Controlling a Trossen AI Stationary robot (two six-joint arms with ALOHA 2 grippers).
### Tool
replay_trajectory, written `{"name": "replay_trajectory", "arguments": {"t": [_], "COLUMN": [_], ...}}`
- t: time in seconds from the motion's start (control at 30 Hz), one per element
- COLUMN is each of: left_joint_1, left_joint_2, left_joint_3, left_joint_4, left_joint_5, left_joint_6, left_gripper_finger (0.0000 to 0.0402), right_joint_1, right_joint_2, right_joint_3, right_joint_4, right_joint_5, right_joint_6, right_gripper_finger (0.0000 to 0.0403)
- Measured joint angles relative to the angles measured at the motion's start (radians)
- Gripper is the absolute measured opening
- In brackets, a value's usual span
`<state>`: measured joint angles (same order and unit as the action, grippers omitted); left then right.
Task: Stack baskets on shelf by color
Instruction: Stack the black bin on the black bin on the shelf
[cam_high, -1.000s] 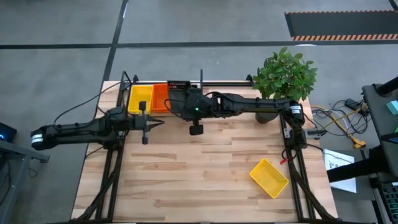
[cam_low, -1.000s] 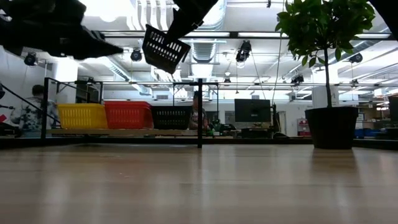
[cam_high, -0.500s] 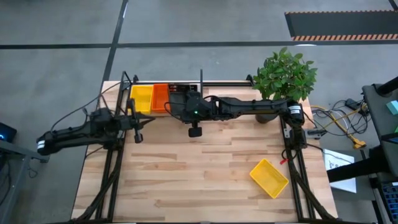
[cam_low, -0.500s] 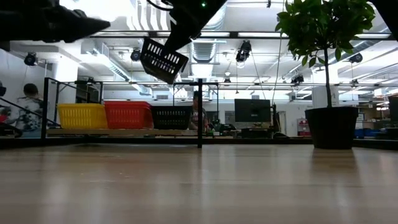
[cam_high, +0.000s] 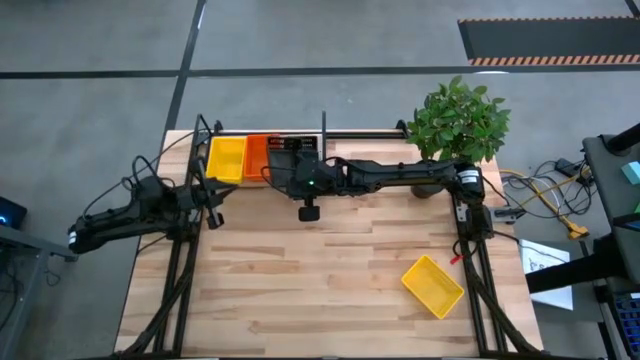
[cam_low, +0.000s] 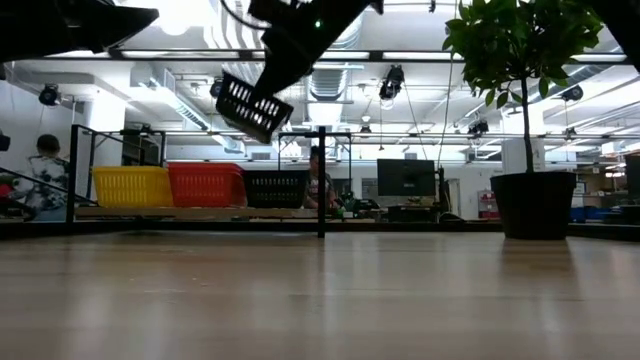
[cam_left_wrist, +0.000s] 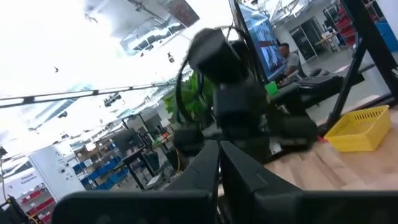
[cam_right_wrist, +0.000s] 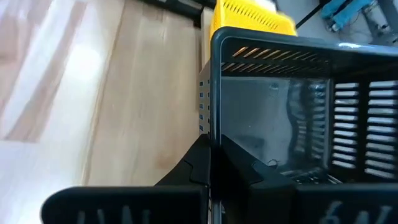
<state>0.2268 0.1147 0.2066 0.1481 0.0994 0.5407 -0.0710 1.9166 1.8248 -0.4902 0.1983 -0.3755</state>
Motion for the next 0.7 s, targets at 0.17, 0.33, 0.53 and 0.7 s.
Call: {"name": "replay_trajectory", "arguments": {"t": [0.17, 0.33, 0.53, 0.7], "left_joint_1": [-0.001, -0.001, 0.000, 0.000], "left_joint_2": [-0.013, -0.012, -0.012, -0.012], "left_joint_3": [0.000, -0.002, -0.002, -0.002], "left_joint_4": [-0.001, 0.000, 0.000, 0.000], "left_joint_5": [0.000, -0.001, -0.001, -0.001], "left_joint_6": [-0.001, -0.002, -0.002, -0.002], "left_gripper_finger": [0.0000, 0.0000, 0.0000, 0.0000], "right_joint_1": [-0.008, -0.012, -0.019, -0.026], "right_joint_2": [0.038, 0.059, 0.063, 0.063], "right_joint_3": [0.001, 0.001, 0.001, 0.001], "right_joint_4": [0.005, 0.009, 0.009, 0.009], "right_joint_5": [0.002, 0.003, 0.003, 0.021], "right_joint_6": [-0.001, 0.010, 0.017, 0.010], "right_gripper_finger": [0.0009, 0.0009, 0.0009, 0.0009]}}
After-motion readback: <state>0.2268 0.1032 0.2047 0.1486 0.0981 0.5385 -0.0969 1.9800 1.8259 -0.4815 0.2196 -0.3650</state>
